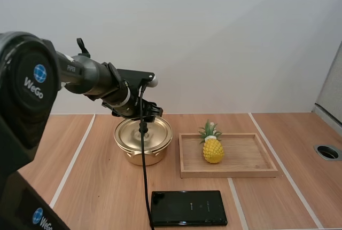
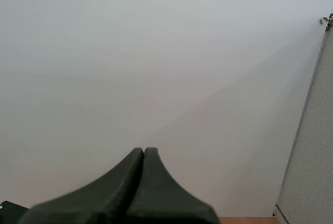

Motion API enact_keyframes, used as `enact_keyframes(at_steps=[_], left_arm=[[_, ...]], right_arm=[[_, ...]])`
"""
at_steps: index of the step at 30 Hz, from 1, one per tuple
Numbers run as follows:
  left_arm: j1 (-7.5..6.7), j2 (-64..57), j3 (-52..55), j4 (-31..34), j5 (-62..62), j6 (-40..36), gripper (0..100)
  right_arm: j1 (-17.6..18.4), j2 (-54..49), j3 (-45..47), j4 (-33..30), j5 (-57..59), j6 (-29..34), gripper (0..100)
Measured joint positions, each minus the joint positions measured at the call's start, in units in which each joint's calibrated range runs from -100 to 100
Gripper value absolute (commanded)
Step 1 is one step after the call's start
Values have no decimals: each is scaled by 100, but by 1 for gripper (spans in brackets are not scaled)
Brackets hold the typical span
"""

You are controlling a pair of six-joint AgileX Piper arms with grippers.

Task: Open the pot, put the grape inside, and close it

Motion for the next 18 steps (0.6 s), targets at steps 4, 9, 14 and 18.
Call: enact_keyframes(at_steps=[4, 9, 14, 18], left_arm=[[0, -556, 0, 0, -881, -29, 100], [0, -1341, -120, 0, -1985, 86, 100], [0, -2159, -645, 0, -2598, 235, 100], [0, -2652, -1084, 0, -2785, 347, 85]], right_arm=[[0, 0, 0, 0, 0, 0, 0], [0, 0, 0, 0, 0, 0, 0], [0, 0, 0, 0, 0, 0, 0], [0, 0, 0, 0, 0, 0, 0]])
